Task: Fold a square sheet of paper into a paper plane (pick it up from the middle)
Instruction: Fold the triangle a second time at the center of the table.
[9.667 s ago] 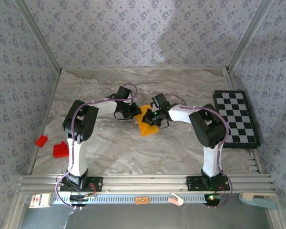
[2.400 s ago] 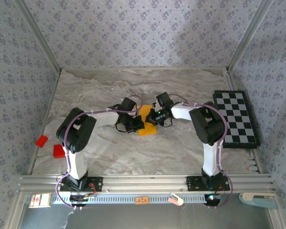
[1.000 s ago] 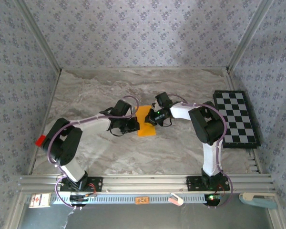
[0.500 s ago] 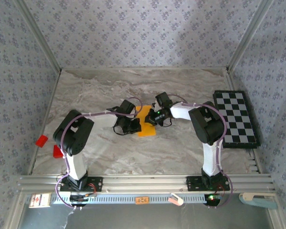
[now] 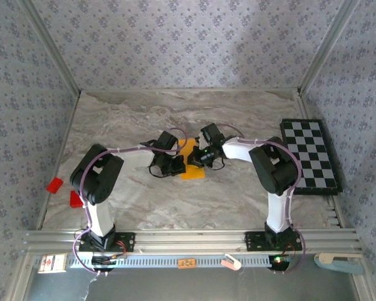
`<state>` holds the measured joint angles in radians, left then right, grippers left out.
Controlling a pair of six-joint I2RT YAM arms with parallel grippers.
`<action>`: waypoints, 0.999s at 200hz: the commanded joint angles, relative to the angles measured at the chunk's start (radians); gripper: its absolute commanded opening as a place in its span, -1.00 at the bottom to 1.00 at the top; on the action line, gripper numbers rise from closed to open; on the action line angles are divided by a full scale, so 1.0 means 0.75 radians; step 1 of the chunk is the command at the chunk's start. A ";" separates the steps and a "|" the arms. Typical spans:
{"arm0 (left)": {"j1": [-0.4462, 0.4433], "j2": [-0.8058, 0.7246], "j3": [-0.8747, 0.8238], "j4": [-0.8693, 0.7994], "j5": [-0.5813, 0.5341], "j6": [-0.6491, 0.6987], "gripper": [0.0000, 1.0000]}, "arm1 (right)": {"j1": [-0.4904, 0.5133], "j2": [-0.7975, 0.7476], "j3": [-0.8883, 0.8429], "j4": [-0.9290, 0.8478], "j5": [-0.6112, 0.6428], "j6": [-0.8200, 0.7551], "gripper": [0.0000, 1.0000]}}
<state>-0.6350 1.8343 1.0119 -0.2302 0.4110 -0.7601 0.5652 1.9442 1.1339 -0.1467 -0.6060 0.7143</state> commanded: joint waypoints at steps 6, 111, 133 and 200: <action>-0.004 0.045 -0.049 -0.089 -0.047 0.010 -1.00 | 0.020 -0.027 -0.016 -0.039 0.030 -0.022 -1.00; -0.003 0.031 -0.083 -0.030 -0.043 -0.009 -1.00 | 0.028 0.050 -0.015 -0.079 0.016 0.012 -1.00; 0.000 0.029 -0.086 -0.037 -0.046 -0.010 -1.00 | 0.021 0.061 -0.007 -0.106 0.028 0.000 -1.00; 0.015 0.055 -0.107 -0.137 -0.078 -0.006 -1.00 | -0.113 0.099 0.014 -0.094 0.095 -0.103 -1.00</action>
<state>-0.6338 1.8271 0.9886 -0.2020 0.4114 -0.7612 0.5472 1.9755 1.1290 -0.1780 -0.6113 0.6895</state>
